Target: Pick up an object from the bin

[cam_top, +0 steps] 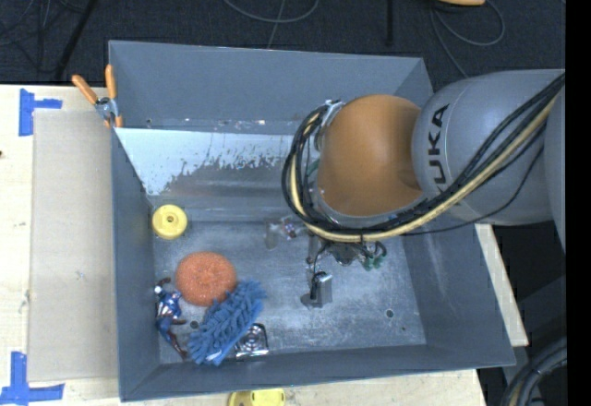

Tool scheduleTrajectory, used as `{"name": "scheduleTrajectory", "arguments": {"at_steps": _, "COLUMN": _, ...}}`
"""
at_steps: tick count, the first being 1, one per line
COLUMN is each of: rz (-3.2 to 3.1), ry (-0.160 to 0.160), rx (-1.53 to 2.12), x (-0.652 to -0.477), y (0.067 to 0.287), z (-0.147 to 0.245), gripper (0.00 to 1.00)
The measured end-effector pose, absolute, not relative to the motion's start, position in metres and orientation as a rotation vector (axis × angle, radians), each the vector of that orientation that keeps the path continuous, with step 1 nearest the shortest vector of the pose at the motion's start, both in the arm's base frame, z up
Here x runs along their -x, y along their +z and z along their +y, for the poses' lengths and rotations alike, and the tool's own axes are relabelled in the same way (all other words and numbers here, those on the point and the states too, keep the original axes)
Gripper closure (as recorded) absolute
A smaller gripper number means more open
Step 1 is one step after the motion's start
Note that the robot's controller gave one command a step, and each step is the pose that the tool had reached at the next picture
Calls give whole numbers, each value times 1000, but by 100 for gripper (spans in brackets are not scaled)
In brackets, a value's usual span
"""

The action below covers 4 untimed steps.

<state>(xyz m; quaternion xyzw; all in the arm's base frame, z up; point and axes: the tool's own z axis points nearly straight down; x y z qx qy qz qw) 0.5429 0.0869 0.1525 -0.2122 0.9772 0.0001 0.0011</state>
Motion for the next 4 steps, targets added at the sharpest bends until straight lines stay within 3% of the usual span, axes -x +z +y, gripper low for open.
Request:
{"name": "scheduleTrajectory", "arguments": {"at_steps": 1, "rz": 3045, "ry": 3, "rx": 761, "x": -550, "y": 161, "z": 119, "gripper": 0}}
{"name": "scheduleTrajectory", "arguments": {"at_steps": 2, "rz": 2965, "ry": 1, "rx": 1033, "x": -527, "y": 147, "z": 124, "gripper": 0}}
{"name": "scheduleTrajectory", "arguments": {"at_steps": 3, "rz": 3010, "ry": 1, "rx": 892, "x": -554, "y": 116, "z": 160, "gripper": 0}}
{"name": "scheduleTrajectory", "arguments": {"at_steps": 4, "rz": 2973, "ry": 1, "rx": 1018, "x": -545, "y": 100, "z": 192, "gripper": 100}}
